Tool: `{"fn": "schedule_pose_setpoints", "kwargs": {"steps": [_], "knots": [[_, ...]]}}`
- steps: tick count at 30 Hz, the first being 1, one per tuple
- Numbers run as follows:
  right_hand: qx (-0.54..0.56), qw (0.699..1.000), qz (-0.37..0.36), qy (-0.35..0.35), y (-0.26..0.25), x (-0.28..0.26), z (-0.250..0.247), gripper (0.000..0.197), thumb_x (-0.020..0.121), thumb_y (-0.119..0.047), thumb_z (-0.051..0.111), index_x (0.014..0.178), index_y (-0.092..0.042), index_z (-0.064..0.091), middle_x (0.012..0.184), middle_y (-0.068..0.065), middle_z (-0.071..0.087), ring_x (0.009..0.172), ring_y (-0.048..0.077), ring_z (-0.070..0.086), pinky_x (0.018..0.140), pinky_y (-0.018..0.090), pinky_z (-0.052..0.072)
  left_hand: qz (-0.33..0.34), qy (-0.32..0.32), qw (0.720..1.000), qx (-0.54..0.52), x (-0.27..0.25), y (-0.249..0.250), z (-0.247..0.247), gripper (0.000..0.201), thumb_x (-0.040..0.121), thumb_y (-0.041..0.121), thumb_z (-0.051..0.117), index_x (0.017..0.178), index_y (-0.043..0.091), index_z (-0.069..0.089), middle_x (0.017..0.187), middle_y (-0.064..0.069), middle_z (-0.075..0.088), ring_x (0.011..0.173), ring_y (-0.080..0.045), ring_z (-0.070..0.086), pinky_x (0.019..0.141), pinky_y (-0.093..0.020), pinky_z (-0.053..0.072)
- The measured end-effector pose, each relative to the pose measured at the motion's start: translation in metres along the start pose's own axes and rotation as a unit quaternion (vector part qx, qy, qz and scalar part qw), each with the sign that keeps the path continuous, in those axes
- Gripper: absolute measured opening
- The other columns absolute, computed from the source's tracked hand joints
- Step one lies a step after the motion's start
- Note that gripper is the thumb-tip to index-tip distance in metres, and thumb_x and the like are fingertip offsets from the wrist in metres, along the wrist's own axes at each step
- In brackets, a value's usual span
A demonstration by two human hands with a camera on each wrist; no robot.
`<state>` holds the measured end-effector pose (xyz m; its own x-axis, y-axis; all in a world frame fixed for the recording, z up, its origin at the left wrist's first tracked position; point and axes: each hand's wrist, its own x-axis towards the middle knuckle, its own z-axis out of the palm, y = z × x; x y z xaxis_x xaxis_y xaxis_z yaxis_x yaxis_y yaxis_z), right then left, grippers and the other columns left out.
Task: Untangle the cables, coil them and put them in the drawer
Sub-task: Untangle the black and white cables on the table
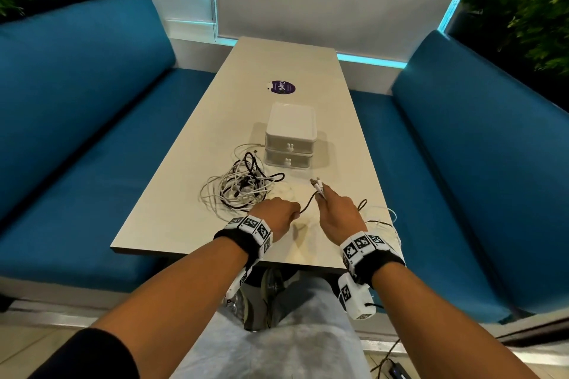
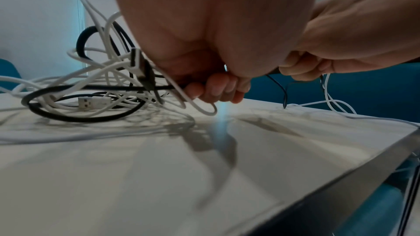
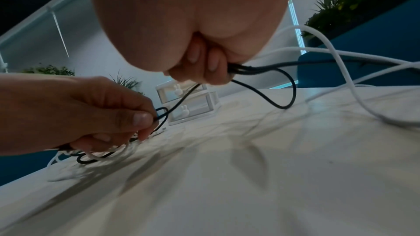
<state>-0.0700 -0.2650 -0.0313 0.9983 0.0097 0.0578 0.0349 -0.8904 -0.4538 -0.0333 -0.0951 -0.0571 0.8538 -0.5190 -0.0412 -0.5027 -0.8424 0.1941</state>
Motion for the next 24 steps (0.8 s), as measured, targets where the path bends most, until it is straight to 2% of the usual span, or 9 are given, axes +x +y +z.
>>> {"fn": "schedule_pose_setpoints", "kwargs": {"steps": [2, 5, 8, 11, 14, 18, 21, 24], "knots": [[-0.002, 0.999, -0.018, -0.038, 0.001, -0.001, 0.004, 0.029, 0.103, -0.032, 0.036, 0.119, -0.014, 0.053, 0.096, 0.018, 0.067, 0.089, 0.039, 0.06, 0.072, 0.041, 0.048, 0.019, 0.002, 1.0, -0.014, 0.0, 0.002, -0.002, 0.026, 0.105, 0.032, 0.035, 0.109, 0.018, 0.057, 0.096, -0.015, 0.066, 0.088, -0.037, 0.062, 0.065, -0.037, 0.044], [-0.018, 0.994, -0.017, -0.104, 0.002, 0.0, 0.007, 0.025, 0.102, -0.029, 0.037, 0.114, -0.015, 0.054, 0.102, 0.016, 0.066, 0.094, 0.035, 0.06, 0.077, 0.041, 0.049, 0.041, 0.006, 0.998, -0.054, 0.001, 0.004, -0.004, 0.029, 0.105, 0.031, 0.036, 0.123, 0.021, 0.057, 0.105, -0.015, 0.067, 0.092, -0.036, 0.062, 0.071, -0.04, 0.049], [-0.03, 0.993, -0.005, -0.115, 0.003, 0.001, 0.005, 0.025, 0.102, -0.031, 0.037, 0.11, -0.016, 0.055, 0.1, 0.015, 0.066, 0.089, 0.033, 0.06, 0.073, 0.04, 0.048, 0.04, 0.012, 0.996, -0.078, 0.001, 0.004, -0.004, 0.027, 0.105, 0.03, 0.038, 0.116, 0.016, 0.059, 0.102, -0.013, 0.068, 0.092, -0.034, 0.062, 0.073, -0.039, 0.047], [-0.063, 0.991, 0.011, -0.114, 0.005, 0.003, -0.003, 0.025, 0.101, -0.032, 0.037, 0.109, -0.019, 0.057, 0.097, 0.013, 0.065, 0.085, 0.031, 0.061, 0.074, 0.041, 0.052, 0.031, 0.021, 0.997, -0.068, 0.004, -0.004, -0.004, 0.027, 0.105, 0.03, 0.04, 0.106, 0.013, 0.061, 0.096, -0.011, 0.069, 0.09, -0.032, 0.061, 0.075, -0.037, 0.045], [-0.092, 0.988, 0.065, -0.102, 0.02, 0.006, -0.021, 0.025, 0.102, -0.032, 0.038, 0.11, -0.02, 0.058, 0.1, 0.012, 0.065, 0.087, 0.031, 0.062, 0.075, 0.038, 0.051, 0.022, 0.034, 0.998, -0.056, 0.002, -0.022, -0.004, 0.026, 0.104, 0.029, 0.041, 0.103, 0.015, 0.063, 0.092, -0.008, 0.069, 0.089, -0.032, 0.061, 0.077, -0.035, 0.038], [-0.125, 0.979, 0.137, -0.081, 0.045, 0.001, -0.04, 0.026, 0.102, -0.033, 0.036, 0.111, -0.021, 0.057, 0.093, 0.006, 0.059, 0.082, 0.027, 0.057, 0.072, 0.036, 0.048, 0.042, 0.043, 0.997, -0.05, -0.004, -0.032, 0.002, 0.026, 0.103, 0.027, 0.042, 0.107, 0.02, 0.066, 0.094, -0.007, 0.071, 0.09, -0.031, 0.061, 0.084, -0.038, 0.044], [-0.137, 0.975, 0.167, -0.051, 0.046, 0.0, -0.031, 0.025, 0.101, -0.028, 0.036, 0.11, -0.018, 0.057, 0.096, 0.01, 0.064, 0.088, 0.03, 0.061, 0.071, 0.036, 0.047, 0.048, 0.054, 0.996, -0.057, -0.001, -0.018, 0.006, 0.025, 0.103, 0.029, 0.042, 0.105, 0.019, 0.065, 0.088, -0.007, 0.072, 0.085, -0.032, 0.064, 0.077, -0.038, 0.049], [-0.118, 0.978, 0.173, -0.009, 0.035, 0.001, -0.019, 0.027, 0.101, -0.025, 0.034, 0.112, -0.014, 0.056, 0.098, 0.014, 0.066, 0.092, 0.036, 0.062, 0.069, 0.036, 0.045, 0.033, 0.067, 0.997, -0.021, 0.004, -0.004, 0.005, 0.026, 0.104, 0.029, 0.039, 0.108, 0.017, 0.061, 0.088, -0.012, 0.07, 0.083, -0.035, 0.063, 0.065, -0.035, 0.044]]}}
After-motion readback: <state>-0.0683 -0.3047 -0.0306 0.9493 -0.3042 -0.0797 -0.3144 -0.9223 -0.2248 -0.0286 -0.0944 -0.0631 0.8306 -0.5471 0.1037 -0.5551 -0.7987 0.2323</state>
